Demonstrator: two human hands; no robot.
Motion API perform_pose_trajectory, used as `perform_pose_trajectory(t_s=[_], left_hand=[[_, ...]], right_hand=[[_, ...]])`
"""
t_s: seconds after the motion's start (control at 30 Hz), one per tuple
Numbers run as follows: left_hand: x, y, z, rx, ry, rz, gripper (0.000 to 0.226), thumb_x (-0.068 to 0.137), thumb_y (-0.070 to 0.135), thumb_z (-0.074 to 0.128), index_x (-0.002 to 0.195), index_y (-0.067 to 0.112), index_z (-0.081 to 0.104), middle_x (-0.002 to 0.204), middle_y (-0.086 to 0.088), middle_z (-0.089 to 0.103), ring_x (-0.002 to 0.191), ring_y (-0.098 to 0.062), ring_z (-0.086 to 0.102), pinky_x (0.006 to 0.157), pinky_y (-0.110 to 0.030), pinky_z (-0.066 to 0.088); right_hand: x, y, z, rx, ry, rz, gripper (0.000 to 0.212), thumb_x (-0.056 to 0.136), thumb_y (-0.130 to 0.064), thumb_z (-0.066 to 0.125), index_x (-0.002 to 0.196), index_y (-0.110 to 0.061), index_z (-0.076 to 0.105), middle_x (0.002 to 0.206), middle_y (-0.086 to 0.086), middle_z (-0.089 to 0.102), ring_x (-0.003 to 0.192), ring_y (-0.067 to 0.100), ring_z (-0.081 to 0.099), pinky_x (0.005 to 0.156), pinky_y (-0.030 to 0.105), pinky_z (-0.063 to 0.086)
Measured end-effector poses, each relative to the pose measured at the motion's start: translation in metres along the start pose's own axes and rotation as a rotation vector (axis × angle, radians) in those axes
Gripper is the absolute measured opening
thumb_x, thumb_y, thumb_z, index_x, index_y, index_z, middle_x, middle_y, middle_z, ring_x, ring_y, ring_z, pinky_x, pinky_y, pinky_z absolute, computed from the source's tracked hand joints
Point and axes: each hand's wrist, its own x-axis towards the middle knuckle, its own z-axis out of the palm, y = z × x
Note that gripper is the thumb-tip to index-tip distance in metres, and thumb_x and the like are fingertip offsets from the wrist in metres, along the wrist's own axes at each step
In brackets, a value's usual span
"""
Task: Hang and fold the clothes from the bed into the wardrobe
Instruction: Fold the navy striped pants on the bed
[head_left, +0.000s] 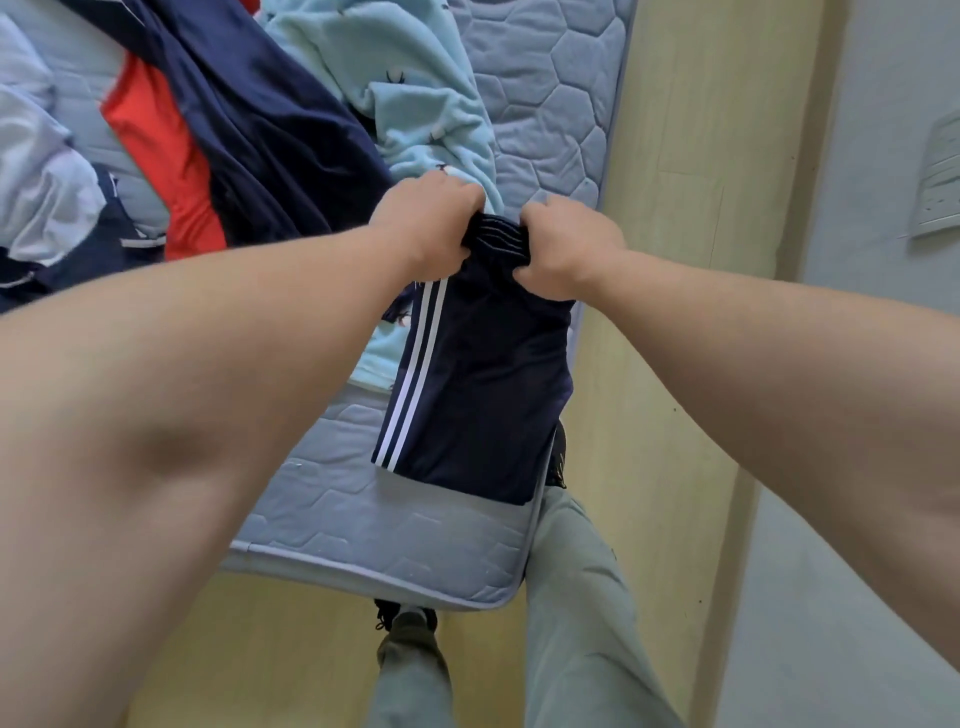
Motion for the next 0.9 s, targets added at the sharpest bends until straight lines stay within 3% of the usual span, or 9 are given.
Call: perform_pose_trajectory(t_s=[0.07, 0.17, 0.27, 0.6, 0.73, 0.8, 0.9], left_hand=[[-0.032, 0.002, 0.01, -0.052, 0.044, 0.019, 0.028, 0.077, 0.025, 0.062, 0.102, 0.015, 0.057, 0.103, -0.007, 0.059, 0.101, -0.034, 0.054, 0.081, -0.046, 0.048], [-0.084, 0.008, 0.034, -0.073, 0.065, 0.036, 0.034, 0.069, 0.025, 0.066, 0.1, 0.013, 0.058, 0.099, -0.008, 0.055, 0.094, -0.033, 0.05, 0.076, -0.046, 0.045], [-0.135, 0.015, 0.064, -0.074, -0.003, 0.023, 0.034, 0.067, 0.018, 0.069, 0.098, 0.01, 0.057, 0.101, -0.01, 0.053, 0.097, -0.034, 0.048, 0.074, -0.049, 0.045], [-0.215, 0.033, 0.171, 0.101, -0.189, 0.04, 0.02, 0.09, 0.007, 0.052, 0.11, 0.011, 0.053, 0.118, -0.011, 0.05, 0.112, -0.034, 0.046, 0.069, -0.037, 0.026], [-0.233, 0.031, 0.199, 0.055, -0.187, -0.041, 0.029, 0.083, 0.005, 0.057, 0.109, 0.014, 0.052, 0.123, -0.009, 0.049, 0.118, -0.032, 0.044, 0.075, -0.037, 0.033], [-0.244, 0.029, 0.214, -0.038, -0.161, -0.159, 0.05, 0.073, 0.01, 0.065, 0.12, 0.016, 0.05, 0.137, -0.007, 0.043, 0.131, -0.03, 0.038, 0.092, -0.04, 0.039], [-0.25, 0.031, 0.227, -0.481, -0.054, -0.651, 0.074, 0.07, 0.019, 0.067, 0.14, 0.016, 0.041, 0.15, -0.009, 0.036, 0.139, -0.03, 0.033, 0.112, -0.043, 0.032]], right_hand=[[-0.024, -0.011, 0.016, 0.01, 0.049, -0.077, 0.035, 0.08, -0.041, 0.064, 0.099, -0.022, 0.042, 0.099, 0.0, 0.048, 0.087, 0.025, 0.047, 0.069, 0.038, 0.043], [-0.068, -0.031, 0.049, 0.037, 0.081, -0.157, 0.039, 0.077, -0.038, 0.063, 0.1, -0.021, 0.038, 0.096, 0.002, 0.049, 0.085, 0.027, 0.048, 0.066, 0.041, 0.046], [-0.107, -0.053, 0.089, -0.008, 0.03, -0.193, 0.04, 0.078, -0.036, 0.065, 0.102, -0.02, 0.037, 0.091, 0.0, 0.041, 0.082, 0.029, 0.049, 0.063, 0.04, 0.038], [-0.157, -0.097, 0.208, -0.143, -0.136, -0.065, 0.043, 0.082, -0.016, 0.067, 0.114, -0.018, 0.039, 0.096, 0.004, 0.04, 0.085, 0.028, 0.047, 0.062, 0.039, 0.032], [-0.163, -0.114, 0.242, -0.159, -0.169, -0.046, 0.046, 0.08, -0.01, 0.064, 0.118, -0.018, 0.04, 0.104, 0.006, 0.047, 0.091, 0.029, 0.052, 0.063, 0.039, 0.034], [-0.165, -0.121, 0.254, -0.176, -0.203, -0.021, 0.049, 0.079, -0.009, 0.064, 0.121, -0.017, 0.04, 0.11, 0.008, 0.049, 0.097, 0.029, 0.051, 0.067, 0.038, 0.035], [-0.163, -0.12, 0.265, -0.126, -0.287, 0.044, 0.048, 0.083, -0.011, 0.059, 0.127, -0.016, 0.039, 0.12, 0.01, 0.047, 0.108, 0.032, 0.049, 0.078, 0.041, 0.036]])
